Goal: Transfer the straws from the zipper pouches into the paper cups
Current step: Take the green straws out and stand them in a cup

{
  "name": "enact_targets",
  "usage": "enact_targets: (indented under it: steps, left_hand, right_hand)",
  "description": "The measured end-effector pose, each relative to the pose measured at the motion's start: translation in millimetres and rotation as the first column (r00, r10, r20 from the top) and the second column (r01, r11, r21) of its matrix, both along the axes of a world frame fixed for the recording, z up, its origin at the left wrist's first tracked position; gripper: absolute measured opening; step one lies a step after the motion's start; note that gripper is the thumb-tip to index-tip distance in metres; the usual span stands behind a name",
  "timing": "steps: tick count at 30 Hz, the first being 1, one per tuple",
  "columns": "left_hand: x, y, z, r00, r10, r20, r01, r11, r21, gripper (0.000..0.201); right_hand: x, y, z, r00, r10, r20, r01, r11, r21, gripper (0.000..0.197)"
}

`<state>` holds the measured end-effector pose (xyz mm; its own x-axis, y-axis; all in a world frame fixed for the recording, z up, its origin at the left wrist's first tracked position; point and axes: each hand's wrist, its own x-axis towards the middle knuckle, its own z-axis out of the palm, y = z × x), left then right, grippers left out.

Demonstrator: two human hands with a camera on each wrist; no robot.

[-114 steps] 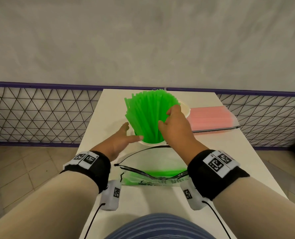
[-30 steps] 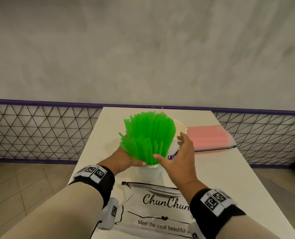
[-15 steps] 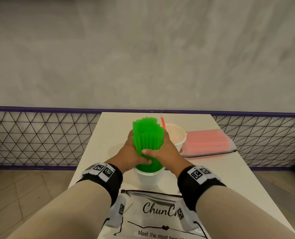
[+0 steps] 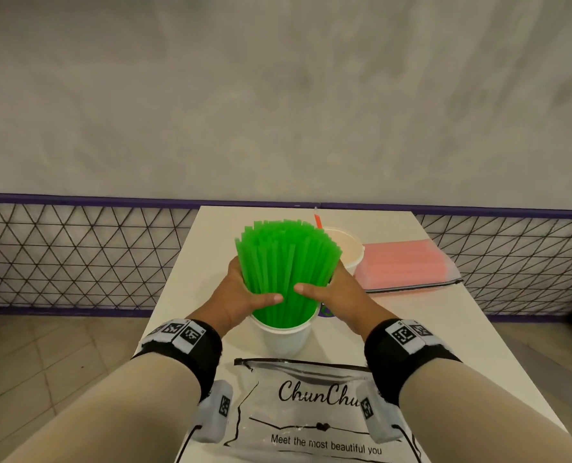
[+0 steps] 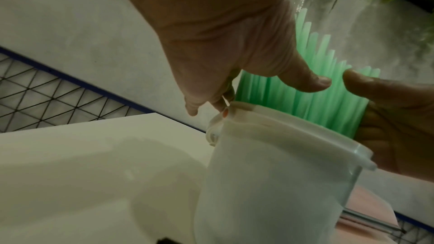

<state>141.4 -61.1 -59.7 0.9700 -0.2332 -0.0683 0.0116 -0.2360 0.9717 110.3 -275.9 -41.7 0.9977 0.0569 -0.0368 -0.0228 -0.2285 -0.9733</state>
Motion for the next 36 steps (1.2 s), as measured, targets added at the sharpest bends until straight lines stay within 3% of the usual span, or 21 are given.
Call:
enact_targets:
  steps: [3, 5, 9, 14, 22, 31, 34, 36]
  left_hand:
    - [1, 0, 0, 0.999, -0.01, 0.043, 0.009, 1.0, 0.016, 0.082]
    - [0, -3, -1, 0.999, -0.03, 0.043, 0.029, 0.999, 0.042, 0.073]
    - [-2, -9, -10, 0.993, -0.112, 0.042, 0.11, 0.993, 0.049, 0.075]
    - [-5, -13, -16, 0.985, -0.166, 0.051, 0.16, 0.981, 0.107, 0.068]
    - [-8, -14, -15, 0.994, -0.098, 0.044, 0.092, 0.989, 0.113, 0.073]
    - [-11, -10, -6, 1.0, 0.01, 0.001, -0.01, 0.99, 0.138, 0.089]
    - [-18, 0, -7, 0.991, 0.116, -0.073, -0.099, 0.973, 0.208, 0.104]
    - [-31, 11, -10, 0.974, 0.164, -0.156, -0.132, 0.972, 0.194, 0.102]
  right_hand:
    - [0, 9, 2, 0.999, 0.033, 0.042, -0.028, 0.993, -0.111, 0.092]
    - [0, 18, 6, 0.996, 0.051, 0.07, -0.041, 0.99, -0.135, 0.081]
    - [-1, 27, 8, 0.994, 0.078, 0.074, -0.064, 0.983, -0.172, 0.06]
    - [-3, 20, -4, 0.993, 0.112, 0.036, -0.1, 0.962, -0.254, 0.059]
    - [-6, 14, -12, 0.994, 0.091, 0.061, -0.074, 0.969, -0.237, 0.079]
    - [-21, 9, -3, 0.996, 0.038, 0.076, -0.022, 0.979, -0.205, 0.087]
    - [-34, 3, 0, 0.997, -0.072, 0.003, 0.071, 0.98, -0.187, 0.089]
    - [-47, -4, 2, 0.978, -0.186, -0.096, 0.154, 0.949, -0.276, 0.077]
